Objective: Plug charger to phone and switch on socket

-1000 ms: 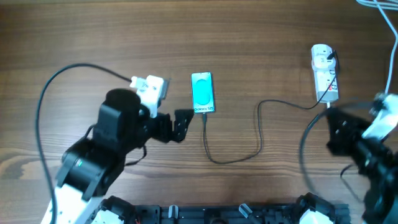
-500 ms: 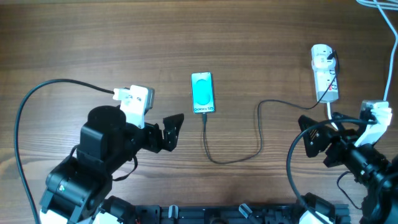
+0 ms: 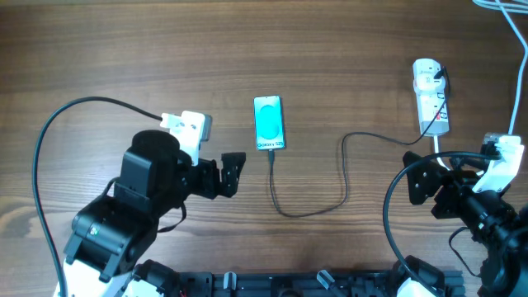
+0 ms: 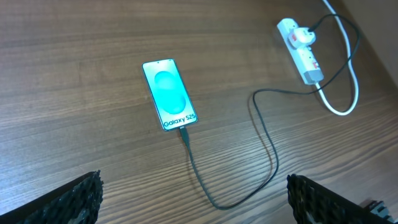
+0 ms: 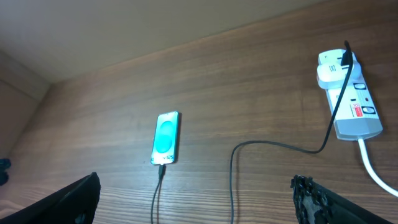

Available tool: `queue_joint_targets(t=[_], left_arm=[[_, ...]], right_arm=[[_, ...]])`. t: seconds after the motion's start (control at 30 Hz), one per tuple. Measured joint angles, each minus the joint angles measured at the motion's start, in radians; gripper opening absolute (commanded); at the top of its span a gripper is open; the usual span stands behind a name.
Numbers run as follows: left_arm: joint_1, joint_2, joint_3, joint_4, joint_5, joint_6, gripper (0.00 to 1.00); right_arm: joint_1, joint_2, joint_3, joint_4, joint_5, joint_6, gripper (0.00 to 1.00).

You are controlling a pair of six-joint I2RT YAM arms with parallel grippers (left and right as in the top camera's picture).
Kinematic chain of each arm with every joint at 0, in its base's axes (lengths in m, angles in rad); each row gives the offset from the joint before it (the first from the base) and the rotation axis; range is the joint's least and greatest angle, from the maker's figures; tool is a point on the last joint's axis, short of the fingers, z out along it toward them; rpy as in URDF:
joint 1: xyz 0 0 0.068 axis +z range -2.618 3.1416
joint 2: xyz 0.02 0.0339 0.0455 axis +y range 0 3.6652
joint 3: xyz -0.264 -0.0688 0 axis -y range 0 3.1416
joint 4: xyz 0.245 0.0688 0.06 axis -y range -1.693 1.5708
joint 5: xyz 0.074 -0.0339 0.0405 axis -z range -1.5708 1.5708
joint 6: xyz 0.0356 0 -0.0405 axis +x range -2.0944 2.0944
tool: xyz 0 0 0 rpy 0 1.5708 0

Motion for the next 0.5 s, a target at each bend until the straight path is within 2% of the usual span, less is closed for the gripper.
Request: queue_joint_targets(t=[0.5], left_arm=[[-0.016,0.088,0.0,-0.005,-0.003,0.0,1.0]], right_arm=[[0.0,0.0,0.0,0.0,0.0,0.0,1.0]])
